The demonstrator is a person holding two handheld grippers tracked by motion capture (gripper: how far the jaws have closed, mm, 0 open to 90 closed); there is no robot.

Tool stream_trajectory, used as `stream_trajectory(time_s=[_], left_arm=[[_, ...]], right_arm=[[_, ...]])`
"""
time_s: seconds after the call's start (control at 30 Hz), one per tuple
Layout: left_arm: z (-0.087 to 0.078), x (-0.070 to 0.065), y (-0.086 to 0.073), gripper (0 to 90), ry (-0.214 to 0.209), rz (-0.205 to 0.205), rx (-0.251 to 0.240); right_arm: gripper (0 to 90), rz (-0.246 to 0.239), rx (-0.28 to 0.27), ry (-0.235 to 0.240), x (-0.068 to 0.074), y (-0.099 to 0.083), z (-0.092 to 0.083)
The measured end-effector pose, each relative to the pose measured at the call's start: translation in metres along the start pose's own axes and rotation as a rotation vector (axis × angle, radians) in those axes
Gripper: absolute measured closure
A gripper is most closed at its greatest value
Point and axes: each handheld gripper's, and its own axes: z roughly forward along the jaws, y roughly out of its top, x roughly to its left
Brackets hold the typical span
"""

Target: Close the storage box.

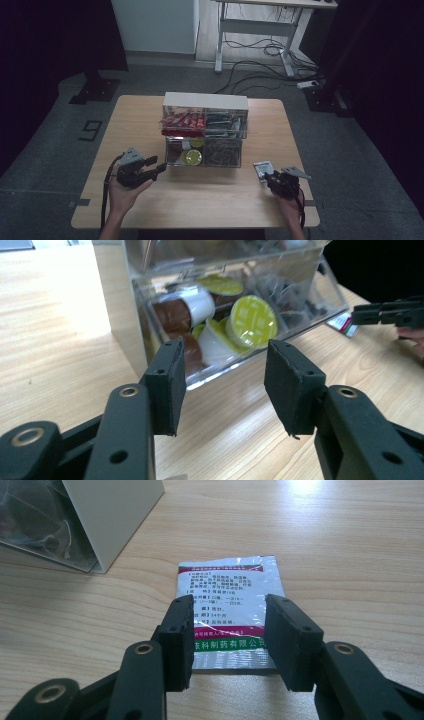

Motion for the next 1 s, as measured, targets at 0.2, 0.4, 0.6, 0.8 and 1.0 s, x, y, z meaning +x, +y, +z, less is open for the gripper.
stream_trajectory(time_s=[0.2, 0.4, 0.6, 0.8, 1.0], left_arm=[[0.01, 0.01, -0.019, 50.5, 0.027, -0.007, 0.029], [0.021, 0.019, -0.039, 49.4, 0.055, -0.013, 0.062], [0.031, 0.024, -0.055, 47.2, 0.076, -0.029, 0.105], [0.04, 0.023, -0.06, 45.8, 0.086, -0.022, 0.136], [0.046, 0.02, -0.062, 44.2, 0.093, 0.001, 0.161]], right_arm=[[55.1, -0.002, 0.005, -0.004, 0.0, -0.001, 0.001], [54.6, -0.006, 0.008, -0.005, 0.002, -0.001, 0.002], [54.5, -0.009, 0.011, -0.003, 0.003, -0.002, 0.003], [54.4, -0.008, 0.012, -0.003, 0.002, -0.002, 0.003], [54.3, -0.009, 0.003, 0.002, 0.001, -0.002, 0.003]])
